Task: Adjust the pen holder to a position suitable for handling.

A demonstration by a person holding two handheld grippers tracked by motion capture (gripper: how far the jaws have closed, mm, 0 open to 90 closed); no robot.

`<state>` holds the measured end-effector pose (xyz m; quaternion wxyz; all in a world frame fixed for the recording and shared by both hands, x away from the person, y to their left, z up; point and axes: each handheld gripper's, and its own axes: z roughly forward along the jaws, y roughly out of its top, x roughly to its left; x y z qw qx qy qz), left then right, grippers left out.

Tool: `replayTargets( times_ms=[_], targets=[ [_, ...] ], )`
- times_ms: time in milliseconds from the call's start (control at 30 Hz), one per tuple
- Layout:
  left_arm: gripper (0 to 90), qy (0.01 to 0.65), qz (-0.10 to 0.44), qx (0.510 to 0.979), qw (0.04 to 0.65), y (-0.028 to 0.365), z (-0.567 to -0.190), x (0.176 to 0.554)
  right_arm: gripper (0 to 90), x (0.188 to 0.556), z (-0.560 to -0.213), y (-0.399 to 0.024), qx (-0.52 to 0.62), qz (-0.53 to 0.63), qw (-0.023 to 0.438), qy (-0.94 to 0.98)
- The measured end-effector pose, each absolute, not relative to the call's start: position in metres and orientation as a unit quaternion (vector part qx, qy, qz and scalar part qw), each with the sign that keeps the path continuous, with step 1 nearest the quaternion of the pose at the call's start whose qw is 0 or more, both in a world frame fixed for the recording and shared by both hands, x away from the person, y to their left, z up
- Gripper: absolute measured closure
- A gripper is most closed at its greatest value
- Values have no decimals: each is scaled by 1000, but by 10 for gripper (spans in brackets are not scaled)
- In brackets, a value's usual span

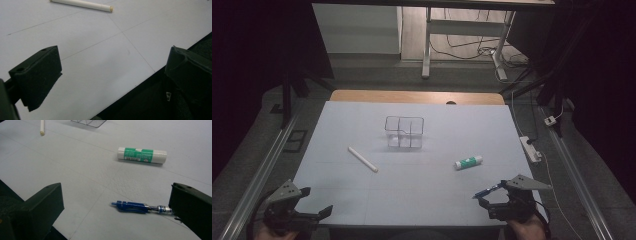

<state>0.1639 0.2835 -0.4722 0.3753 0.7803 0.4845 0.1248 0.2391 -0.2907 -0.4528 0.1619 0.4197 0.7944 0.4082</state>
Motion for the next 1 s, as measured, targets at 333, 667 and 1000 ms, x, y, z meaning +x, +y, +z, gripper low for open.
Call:
replayTargets(
  times_ms=[333,667,1000],
  targets=[
    [1,493,122,773,381,286,-472,165,0,238,-453,-289,416,390,167,804],
    [0,491,128,774,379,284,-471,167,0,238,-454,-289,414,391,158,807],
    [0,468,136,788,376,274,-467,173,0,239,-454,-289,413,391,153,808]
  ],
)
